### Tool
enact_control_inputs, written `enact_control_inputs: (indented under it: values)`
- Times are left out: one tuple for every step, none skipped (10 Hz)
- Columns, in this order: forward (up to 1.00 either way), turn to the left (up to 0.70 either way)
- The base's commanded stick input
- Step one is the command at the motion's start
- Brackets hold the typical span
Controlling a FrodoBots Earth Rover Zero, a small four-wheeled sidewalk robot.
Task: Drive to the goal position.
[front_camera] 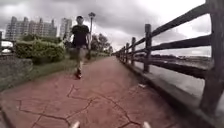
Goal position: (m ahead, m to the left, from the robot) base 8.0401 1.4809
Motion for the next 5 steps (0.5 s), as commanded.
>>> enact_control_inputs:
  values:
    - [0.5,0.0]
    - [0.5,0.01]
    - [0.5,0.09]
    - [0.5,0.15]
    - [0.5,0.06]
